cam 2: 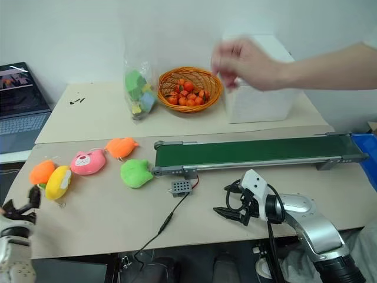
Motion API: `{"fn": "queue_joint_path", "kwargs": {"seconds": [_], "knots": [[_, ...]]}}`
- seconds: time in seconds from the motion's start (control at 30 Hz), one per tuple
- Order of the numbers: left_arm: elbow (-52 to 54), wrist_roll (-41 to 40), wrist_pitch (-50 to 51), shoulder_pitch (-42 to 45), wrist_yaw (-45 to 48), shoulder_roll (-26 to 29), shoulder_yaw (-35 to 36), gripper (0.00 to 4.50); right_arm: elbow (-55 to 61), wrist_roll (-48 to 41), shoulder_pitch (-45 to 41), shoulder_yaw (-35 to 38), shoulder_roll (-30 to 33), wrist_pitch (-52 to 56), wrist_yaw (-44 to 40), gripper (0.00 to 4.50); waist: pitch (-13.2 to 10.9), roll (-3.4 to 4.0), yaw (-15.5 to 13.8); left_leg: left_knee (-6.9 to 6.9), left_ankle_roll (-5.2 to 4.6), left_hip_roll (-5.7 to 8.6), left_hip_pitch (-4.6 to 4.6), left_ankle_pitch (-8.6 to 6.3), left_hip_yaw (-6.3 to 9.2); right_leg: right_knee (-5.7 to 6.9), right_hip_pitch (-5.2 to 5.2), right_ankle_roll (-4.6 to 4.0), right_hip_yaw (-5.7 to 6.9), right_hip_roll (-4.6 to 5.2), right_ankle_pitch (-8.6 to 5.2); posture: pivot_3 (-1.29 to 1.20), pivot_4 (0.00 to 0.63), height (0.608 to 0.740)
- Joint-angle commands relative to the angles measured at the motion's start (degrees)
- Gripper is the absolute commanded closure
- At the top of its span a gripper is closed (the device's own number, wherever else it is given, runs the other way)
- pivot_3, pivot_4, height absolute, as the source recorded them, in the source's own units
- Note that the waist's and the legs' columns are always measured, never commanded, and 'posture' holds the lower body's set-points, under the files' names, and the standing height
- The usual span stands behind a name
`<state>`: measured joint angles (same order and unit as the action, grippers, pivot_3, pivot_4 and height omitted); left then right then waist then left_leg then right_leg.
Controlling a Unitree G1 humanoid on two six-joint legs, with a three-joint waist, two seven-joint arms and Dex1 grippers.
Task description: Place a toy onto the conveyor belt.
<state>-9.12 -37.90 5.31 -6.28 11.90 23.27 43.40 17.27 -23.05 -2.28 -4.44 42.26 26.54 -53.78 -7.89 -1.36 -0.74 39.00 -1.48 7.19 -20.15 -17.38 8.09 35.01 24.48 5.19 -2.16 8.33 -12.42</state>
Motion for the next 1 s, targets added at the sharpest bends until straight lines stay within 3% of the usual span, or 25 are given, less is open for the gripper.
{"fn": "queue_joint_path", "kwargs": {"seconds": [0.03,0.17,0.43,0.7,1.0], "knots": [[-6.3,-2.2,0.3,4.0,1.1,5.2,4.5,0.09,0.9,0.5,0.2,0.5,-0.7,-1.2,0.6,0.07,0.0,0.00,0.0,0.00,0.00,0.00,0.01,0.00,-0.01,0.00,0.00,-0.02,0.00,0.00,0.01,0.00,0.150,0.740],[-16.3,-1.2,2.1,10.4,4.0,11.9,3.8,0.09,1.6,0.6,0.9,0.7,-1.6,-0.9,1.4,0.07,0.0,-0.01,-0.2,0.00,0.06,-0.01,0.03,0.03,0.03,0.05,-0.01,-0.16,0.08,-0.04,0.12,0.00,0.150,0.740],[-34.8,3.7,5.0,22.7,9.7,18.6,-2.9,0.09,3.1,0.3,1.8,1.6,-2.0,-0.3,2.8,0.07,0.0,-0.02,0.1,0.00,0.06,0.00,0.03,0.04,-0.02,0.06,0.11,-0.17,0.12,-0.04,0.13,0.00,0.150,0.740],[-49.3,8.3,4.8,29.5,11.8,20.7,-6.7,0.09,4.5,-0.4,2.8,3.0,-2.0,0.4,4.3,0.07,0.0,-0.06,0.9,-0.01,0.06,-0.05,-0.01,0.03,-0.31,0.25,0.40,-0.21,0.06,-0.02,0.16,0.00,0.150,0.740],[-56.3,7.4,3.7,30.5,10.2,21.1,-4.0,0.09,5.7,-0.5,4.1,3.7,-2.0,1.3,5.9,0.07,0.0,-0.08,1.0,-0.01,0.06,-0.06,-0.01,0.03,-0.49,0.47,0.59,-0.24,0.03,0.02,0.17,0.00,0.150,0.740]]}}
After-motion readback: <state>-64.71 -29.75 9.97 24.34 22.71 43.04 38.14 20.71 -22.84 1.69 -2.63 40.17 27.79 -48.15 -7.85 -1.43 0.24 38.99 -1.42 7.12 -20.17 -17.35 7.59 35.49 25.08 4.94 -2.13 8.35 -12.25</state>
